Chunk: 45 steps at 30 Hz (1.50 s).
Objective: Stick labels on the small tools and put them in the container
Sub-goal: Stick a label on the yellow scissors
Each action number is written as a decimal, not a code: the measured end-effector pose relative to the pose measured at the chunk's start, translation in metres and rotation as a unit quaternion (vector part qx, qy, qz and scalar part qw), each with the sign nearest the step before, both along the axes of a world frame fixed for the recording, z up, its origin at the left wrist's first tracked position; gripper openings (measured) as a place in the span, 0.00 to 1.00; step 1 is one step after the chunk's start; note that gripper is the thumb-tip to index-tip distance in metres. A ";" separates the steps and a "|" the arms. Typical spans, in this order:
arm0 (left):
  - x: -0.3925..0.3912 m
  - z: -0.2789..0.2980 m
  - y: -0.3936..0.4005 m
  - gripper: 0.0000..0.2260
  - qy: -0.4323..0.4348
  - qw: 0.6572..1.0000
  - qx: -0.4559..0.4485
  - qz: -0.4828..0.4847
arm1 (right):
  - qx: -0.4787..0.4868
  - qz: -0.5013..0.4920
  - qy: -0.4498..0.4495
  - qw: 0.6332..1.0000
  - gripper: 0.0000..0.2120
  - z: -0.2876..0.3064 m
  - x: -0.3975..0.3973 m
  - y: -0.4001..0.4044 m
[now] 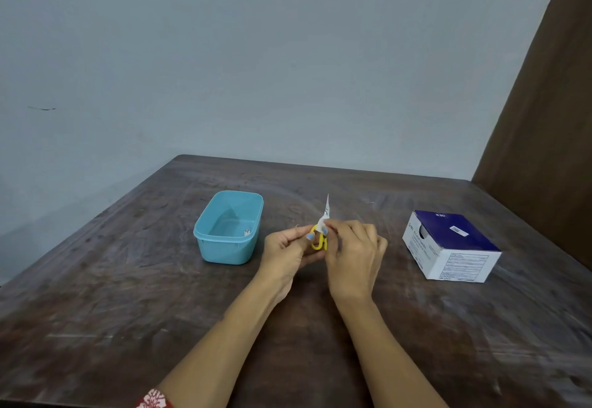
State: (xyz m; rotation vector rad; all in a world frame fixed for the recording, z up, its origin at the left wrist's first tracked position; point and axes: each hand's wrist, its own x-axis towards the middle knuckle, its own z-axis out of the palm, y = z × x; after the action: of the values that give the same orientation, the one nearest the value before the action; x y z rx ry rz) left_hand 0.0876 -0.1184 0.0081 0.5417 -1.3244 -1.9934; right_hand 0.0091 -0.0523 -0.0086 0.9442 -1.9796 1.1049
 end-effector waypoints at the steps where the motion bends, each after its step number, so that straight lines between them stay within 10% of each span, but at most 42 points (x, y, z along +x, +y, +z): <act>1: 0.000 0.000 0.001 0.10 0.000 1.000 -0.003 0.000 | 0.002 -0.004 -0.005 1.000 0.11 0.000 0.000 0.000; 25: -0.001 0.000 -0.007 0.09 0.060 0.993 0.056 0.089 | 0.050 0.104 -0.015 0.993 0.06 -0.002 0.005 -0.002; 33: -0.002 -0.001 -0.003 0.10 0.054 0.996 0.036 0.067 | -0.095 0.157 -0.248 0.951 0.07 0.002 -0.002 0.000; 45: -0.001 0.005 0.004 0.11 0.042 0.998 0.054 -0.017 | -0.101 0.193 -0.108 0.970 0.06 0.006 0.010 0.000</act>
State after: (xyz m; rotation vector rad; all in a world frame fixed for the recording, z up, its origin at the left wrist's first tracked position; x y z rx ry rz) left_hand 0.0864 -0.1147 0.0135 0.4826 -1.1883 -2.1010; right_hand 0.0190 -0.0519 -0.0023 1.1684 -1.8450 1.6551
